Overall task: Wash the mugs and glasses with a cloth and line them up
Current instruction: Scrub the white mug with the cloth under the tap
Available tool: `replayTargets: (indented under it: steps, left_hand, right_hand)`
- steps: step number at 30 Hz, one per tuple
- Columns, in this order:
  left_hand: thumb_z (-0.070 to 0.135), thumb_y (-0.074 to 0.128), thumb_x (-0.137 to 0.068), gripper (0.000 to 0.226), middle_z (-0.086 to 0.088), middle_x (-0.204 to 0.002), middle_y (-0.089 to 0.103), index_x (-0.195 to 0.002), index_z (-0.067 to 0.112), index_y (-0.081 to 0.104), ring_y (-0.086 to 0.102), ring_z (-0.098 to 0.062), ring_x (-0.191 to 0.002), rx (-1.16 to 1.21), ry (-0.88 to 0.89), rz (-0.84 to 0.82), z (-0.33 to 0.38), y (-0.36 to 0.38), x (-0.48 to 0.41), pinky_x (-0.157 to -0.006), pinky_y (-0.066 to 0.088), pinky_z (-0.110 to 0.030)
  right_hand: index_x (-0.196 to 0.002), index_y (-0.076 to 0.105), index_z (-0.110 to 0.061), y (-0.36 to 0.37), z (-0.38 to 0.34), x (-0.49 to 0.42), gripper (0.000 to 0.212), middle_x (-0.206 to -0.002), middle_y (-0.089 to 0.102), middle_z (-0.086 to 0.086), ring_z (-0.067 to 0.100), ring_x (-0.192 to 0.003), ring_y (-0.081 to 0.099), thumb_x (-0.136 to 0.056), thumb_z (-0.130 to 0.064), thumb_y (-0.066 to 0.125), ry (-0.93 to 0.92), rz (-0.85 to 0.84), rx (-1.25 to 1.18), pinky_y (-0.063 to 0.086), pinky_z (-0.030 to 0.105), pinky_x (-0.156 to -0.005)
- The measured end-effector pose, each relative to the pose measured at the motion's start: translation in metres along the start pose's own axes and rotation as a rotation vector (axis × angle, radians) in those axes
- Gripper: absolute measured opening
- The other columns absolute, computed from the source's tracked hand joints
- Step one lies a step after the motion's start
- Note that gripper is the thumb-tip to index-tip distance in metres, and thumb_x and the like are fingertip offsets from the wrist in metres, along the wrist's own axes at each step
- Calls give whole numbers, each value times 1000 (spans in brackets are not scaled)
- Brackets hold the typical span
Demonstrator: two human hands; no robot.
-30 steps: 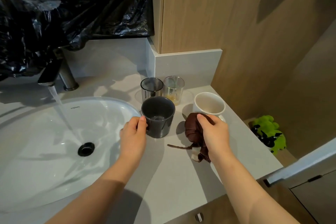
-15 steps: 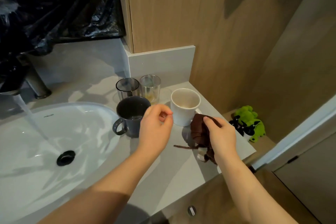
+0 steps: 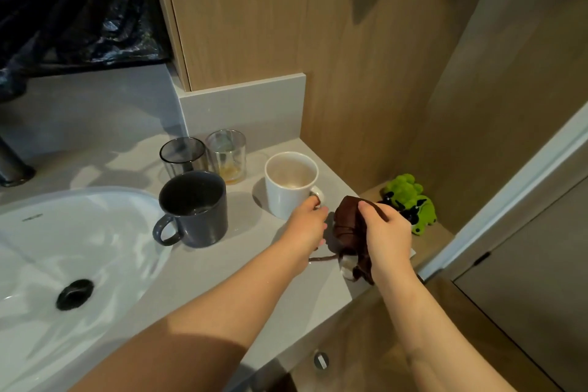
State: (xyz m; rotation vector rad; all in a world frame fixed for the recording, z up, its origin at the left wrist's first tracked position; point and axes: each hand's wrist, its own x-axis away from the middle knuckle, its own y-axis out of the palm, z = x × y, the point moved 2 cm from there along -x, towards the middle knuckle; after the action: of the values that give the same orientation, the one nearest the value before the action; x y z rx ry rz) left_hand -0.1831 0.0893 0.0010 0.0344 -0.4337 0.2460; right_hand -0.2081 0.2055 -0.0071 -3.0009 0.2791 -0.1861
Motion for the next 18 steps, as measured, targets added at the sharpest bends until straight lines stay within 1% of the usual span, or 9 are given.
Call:
replayTargets:
  steps: [2,4,5,7,9,11,13,16,18]
  left_hand:
    - [25,34,-103,21,-1,-96,53,-112,41,46,52,-15,-90,2,4,-27,0,4,-4,-78,45,-28]
    - [30,33,-103,20,7,-96,53,-113,33,51,52,-16,-101,12,16,-10,-2,3,-8,-87,46,-31]
    - [31,33,-103,22,8,-94,52,-106,27,55,52,-15,-101,0,35,14,-3,-1,-9,-88,45,-31]
    - [33,32,-103,32,6,-91,55,-89,23,58,53,-16,-99,-44,82,69,-7,-9,-11,-90,46,-32]
    - [34,32,-103,38,0,-90,59,-77,20,57,57,-22,-99,-66,125,136,-15,-19,-10,-95,48,-38]
    - [33,32,-103,41,-5,-87,60,-71,18,52,59,-28,-98,-51,162,222,-19,-31,-6,-94,49,-41]
    - [35,31,-103,39,-5,-81,58,-72,20,50,59,-27,-92,-70,183,291,-20,-46,2,-90,50,-39]
    - [36,32,-102,39,-9,-78,57,-72,18,48,60,-29,-87,-65,227,295,-12,-64,13,-90,52,-47]
    - [34,34,-102,40,-12,-77,58,-69,16,47,61,-30,-85,-46,285,294,-1,-74,24,-88,53,-47]
  right_hand:
    - [-78,69,-20,1,0,-1,13,-81,68,6,23,-82,64,-89,-22,61,-5,-5,7,52,37,-76]
    - [-77,68,-20,2,1,-1,14,-80,68,6,22,-81,63,-89,-22,60,-12,-14,14,51,35,-74]
    - [-77,68,-20,3,2,-1,15,-79,67,5,22,-80,63,-89,-22,60,-16,-19,18,50,34,-72]
    - [-79,68,-19,5,3,-1,15,-79,66,3,20,-81,62,-90,-22,59,-17,-33,25,48,33,-72]
    - [-80,68,-20,8,3,-1,14,-80,66,1,20,-83,62,-90,-23,59,-21,-45,28,49,34,-74]
    - [-80,67,-23,11,3,-1,14,-81,65,-1,19,-85,62,-91,-24,59,-21,-50,28,50,34,-76]
    - [-85,68,-21,16,0,0,12,-85,66,0,20,-87,63,-92,-24,59,-16,-65,15,52,32,-76]
    - [-91,71,-17,27,-7,1,12,-86,68,2,23,-89,65,-91,-25,61,-10,-89,-11,54,34,-76]
    - [-92,70,-17,38,-19,6,12,-88,68,1,22,-90,65,-91,-25,61,-26,-116,-46,55,34,-76]
